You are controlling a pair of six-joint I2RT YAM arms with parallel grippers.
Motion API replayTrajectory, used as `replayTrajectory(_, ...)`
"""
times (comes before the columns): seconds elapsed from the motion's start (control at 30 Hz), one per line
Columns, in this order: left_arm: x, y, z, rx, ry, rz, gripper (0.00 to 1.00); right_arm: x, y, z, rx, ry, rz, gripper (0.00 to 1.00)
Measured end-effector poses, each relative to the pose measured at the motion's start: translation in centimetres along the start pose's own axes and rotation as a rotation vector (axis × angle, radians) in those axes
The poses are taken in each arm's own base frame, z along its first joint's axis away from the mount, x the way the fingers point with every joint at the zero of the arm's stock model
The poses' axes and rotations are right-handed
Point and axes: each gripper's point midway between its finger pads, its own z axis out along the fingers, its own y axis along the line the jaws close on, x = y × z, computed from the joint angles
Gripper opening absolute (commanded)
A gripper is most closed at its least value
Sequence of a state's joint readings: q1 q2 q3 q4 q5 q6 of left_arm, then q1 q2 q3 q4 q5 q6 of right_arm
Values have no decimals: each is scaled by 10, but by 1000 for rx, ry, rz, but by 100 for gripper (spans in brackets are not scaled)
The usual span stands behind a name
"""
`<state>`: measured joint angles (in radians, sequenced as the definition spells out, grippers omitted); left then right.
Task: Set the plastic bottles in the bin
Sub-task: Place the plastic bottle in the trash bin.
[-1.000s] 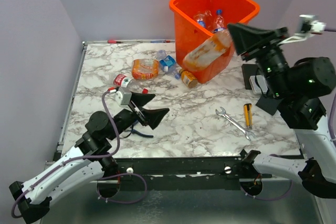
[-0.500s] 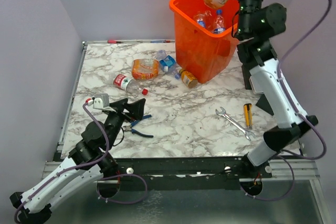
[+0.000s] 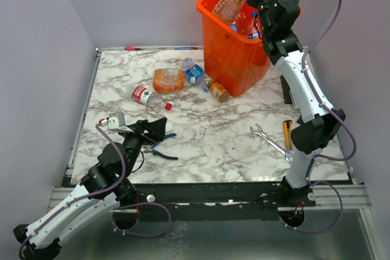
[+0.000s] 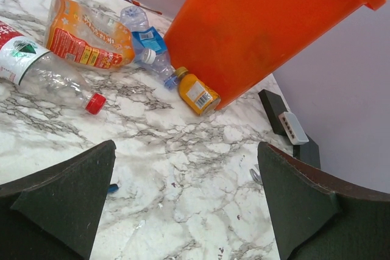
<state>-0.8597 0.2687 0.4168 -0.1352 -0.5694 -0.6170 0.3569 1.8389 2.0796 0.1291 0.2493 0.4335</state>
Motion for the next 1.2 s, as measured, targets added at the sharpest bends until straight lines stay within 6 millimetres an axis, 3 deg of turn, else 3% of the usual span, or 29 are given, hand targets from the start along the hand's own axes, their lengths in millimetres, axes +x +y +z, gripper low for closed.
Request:
replayTrajectory(0.2,-2,1,-4,6,-9,-26,99,56,-19,15,43,170,37,0)
replayTrajectory(0.4,9,9,-5,-6,9,-34,99,126,-56,-2,136,373,37,0)
replayTrajectory(0.43,10,9,-5,-8,11,-34,99,135,-59,-6,148,402,33,7)
replayTrajectory(0.5,10,9,-5,-8,12,-38,99,145,-64,-12,163,445,26,41)
replayTrajectory(0.57,10,9,-5,-9,12,-40,99,149,-66,-16,170,470,21,68)
replayTrajectory(0.73,17,11,-2,-25,34,-26,99,155,-69,-22,182,505,14,97)
replayTrajectory(0.87,25,14,2,-45,62,-5,99,136,-61,-24,181,506,5,100)
replayTrajectory(1.0,24,10,6,-57,74,8,99,78,-33,-20,124,401,19,100)
replayTrajectory(1.1,19,9,9,-75,66,13,99,32,-13,-39,71,342,28,100)
replayTrajectory(1.2,16,11,12,-106,55,21,99,-7,5,-80,-8,303,42,99)
